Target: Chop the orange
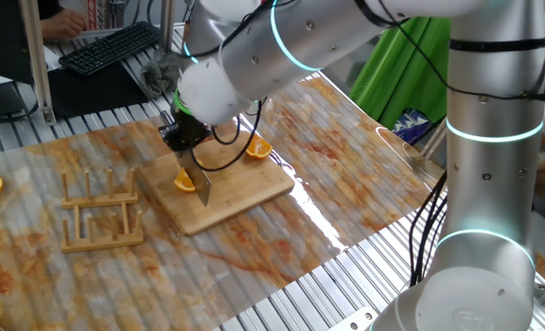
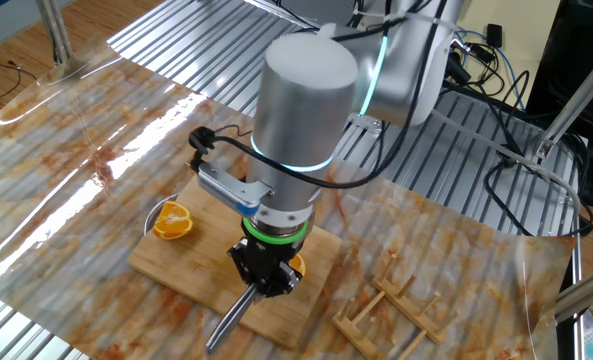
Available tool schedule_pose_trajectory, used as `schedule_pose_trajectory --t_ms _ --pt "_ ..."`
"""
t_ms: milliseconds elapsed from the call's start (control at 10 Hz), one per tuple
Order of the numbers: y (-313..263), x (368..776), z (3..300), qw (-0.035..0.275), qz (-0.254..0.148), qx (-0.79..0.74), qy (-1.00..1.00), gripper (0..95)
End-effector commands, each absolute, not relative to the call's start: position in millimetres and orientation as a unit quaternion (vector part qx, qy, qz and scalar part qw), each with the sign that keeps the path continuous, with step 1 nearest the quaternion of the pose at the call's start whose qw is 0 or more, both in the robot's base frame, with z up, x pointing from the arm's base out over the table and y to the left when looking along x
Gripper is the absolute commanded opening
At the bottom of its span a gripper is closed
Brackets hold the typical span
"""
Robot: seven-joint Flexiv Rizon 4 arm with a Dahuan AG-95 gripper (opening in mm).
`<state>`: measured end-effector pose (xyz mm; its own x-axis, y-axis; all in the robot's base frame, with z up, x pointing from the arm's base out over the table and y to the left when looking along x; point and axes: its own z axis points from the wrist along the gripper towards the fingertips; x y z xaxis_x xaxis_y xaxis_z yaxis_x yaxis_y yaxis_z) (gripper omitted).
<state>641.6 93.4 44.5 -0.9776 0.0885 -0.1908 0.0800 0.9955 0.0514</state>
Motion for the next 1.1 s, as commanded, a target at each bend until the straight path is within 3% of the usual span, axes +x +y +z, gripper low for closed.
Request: schedule_pose_trajectory --t_ms 100,1100 --pt "94.0 636.4 44.9 0.099 0.021 0.04 0.994 0.0" --pt "95.7 615.4 48.8 0.098 0.02 0.042 0.994 0.0"
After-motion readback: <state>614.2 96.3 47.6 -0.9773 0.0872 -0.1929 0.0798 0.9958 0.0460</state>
